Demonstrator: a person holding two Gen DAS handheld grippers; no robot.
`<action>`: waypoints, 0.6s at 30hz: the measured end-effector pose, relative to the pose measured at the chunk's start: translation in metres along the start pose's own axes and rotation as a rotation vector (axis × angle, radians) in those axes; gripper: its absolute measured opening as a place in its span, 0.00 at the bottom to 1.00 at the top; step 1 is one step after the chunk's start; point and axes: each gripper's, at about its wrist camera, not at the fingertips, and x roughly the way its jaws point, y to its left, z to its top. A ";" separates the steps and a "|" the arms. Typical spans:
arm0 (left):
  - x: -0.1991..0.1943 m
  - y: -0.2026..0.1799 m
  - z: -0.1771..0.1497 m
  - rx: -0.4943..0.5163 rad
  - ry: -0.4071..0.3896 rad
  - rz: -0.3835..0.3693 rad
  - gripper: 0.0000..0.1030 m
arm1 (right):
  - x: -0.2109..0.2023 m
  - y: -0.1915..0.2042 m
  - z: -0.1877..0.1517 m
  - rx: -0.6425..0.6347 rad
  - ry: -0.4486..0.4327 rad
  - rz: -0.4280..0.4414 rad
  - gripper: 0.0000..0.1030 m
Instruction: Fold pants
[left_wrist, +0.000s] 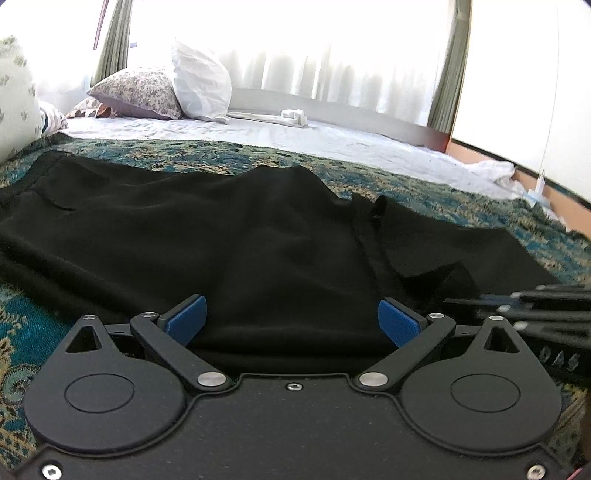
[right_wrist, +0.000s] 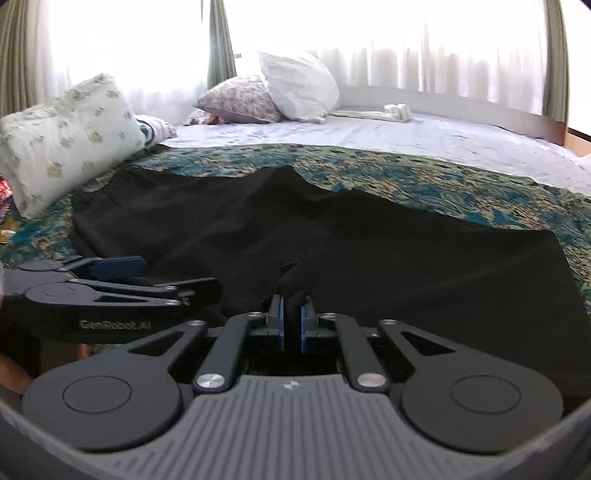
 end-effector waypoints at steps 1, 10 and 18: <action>-0.002 0.003 0.001 -0.022 -0.003 -0.008 0.96 | 0.002 0.002 -0.001 -0.010 0.004 0.001 0.10; -0.021 0.033 0.017 -0.102 -0.028 -0.005 0.71 | 0.018 0.020 0.000 -0.003 0.013 0.054 0.11; -0.021 0.032 0.057 -0.046 -0.078 -0.063 0.61 | 0.033 0.042 0.006 -0.042 0.011 0.102 0.13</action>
